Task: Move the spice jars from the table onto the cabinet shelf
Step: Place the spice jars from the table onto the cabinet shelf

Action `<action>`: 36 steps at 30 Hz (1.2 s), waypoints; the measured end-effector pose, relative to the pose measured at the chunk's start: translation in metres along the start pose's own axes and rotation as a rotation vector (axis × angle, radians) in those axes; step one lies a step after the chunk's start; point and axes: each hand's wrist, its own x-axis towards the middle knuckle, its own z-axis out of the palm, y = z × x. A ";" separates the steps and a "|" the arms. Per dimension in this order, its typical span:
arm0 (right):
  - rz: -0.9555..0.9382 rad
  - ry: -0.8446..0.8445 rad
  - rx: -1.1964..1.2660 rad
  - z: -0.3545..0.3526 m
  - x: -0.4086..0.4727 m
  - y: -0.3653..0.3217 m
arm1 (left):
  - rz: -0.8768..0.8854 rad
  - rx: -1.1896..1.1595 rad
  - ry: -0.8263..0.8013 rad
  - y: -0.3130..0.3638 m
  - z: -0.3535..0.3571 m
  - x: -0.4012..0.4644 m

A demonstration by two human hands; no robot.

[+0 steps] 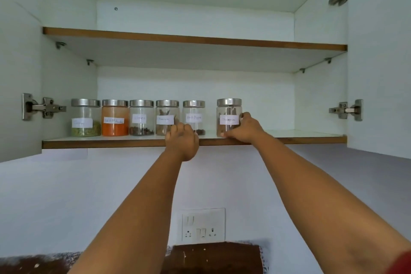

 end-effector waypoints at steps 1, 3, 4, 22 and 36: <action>0.026 -0.031 0.009 0.003 0.009 -0.002 | -0.007 0.004 -0.046 -0.001 -0.001 0.003; 0.076 -0.085 0.016 0.008 0.024 -0.005 | -0.013 0.004 -0.102 -0.001 -0.005 0.004; 0.100 -0.105 0.003 0.012 0.031 -0.006 | -0.010 0.007 -0.105 -0.001 -0.004 0.004; 0.171 -0.262 -0.231 0.030 0.029 -0.014 | 0.020 -0.022 -0.105 -0.002 -0.005 0.004; -0.201 0.131 -0.324 0.061 -0.103 0.028 | 0.139 0.008 0.010 0.004 0.023 -0.056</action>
